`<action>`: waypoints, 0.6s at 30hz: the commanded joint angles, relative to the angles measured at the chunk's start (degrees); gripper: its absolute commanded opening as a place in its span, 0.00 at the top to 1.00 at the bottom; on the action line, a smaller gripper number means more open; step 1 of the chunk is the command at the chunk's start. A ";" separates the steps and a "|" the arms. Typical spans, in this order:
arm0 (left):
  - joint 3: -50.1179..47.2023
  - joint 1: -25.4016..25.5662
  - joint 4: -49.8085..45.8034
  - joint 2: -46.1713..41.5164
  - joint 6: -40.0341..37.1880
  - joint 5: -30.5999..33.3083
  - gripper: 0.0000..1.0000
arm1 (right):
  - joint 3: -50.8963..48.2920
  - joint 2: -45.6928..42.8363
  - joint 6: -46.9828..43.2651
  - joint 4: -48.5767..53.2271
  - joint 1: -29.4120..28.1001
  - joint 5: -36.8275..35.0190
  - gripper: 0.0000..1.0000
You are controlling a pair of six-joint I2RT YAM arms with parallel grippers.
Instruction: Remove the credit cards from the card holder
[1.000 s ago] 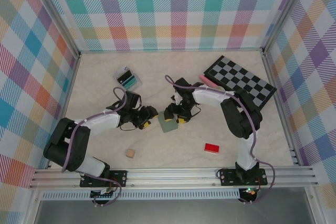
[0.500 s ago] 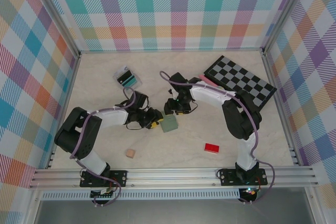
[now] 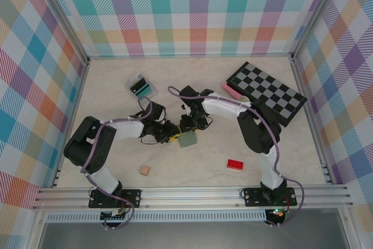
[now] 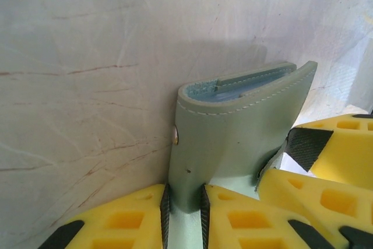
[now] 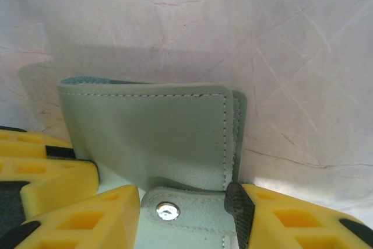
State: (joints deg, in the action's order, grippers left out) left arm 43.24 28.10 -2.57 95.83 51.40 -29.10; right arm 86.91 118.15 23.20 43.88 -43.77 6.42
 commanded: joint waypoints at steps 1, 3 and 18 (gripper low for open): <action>-0.82 0.38 -0.95 1.76 -0.53 1.33 0.79 | 1.13 2.85 -0.87 2.68 -0.83 -2.03 0.50; -0.85 0.38 -0.86 1.73 -0.51 1.33 0.79 | 1.49 3.52 -1.01 3.26 -1.29 -2.90 0.49; 0.18 0.38 -8.84 2.41 -3.68 6.75 0.84 | -0.91 2.27 3.03 0.81 -0.88 -5.74 0.60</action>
State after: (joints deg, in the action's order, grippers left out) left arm 43.72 28.10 -3.99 95.96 49.80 -28.21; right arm 88.68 119.77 23.86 45.06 -45.17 2.39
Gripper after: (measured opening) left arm 0.161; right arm 0.405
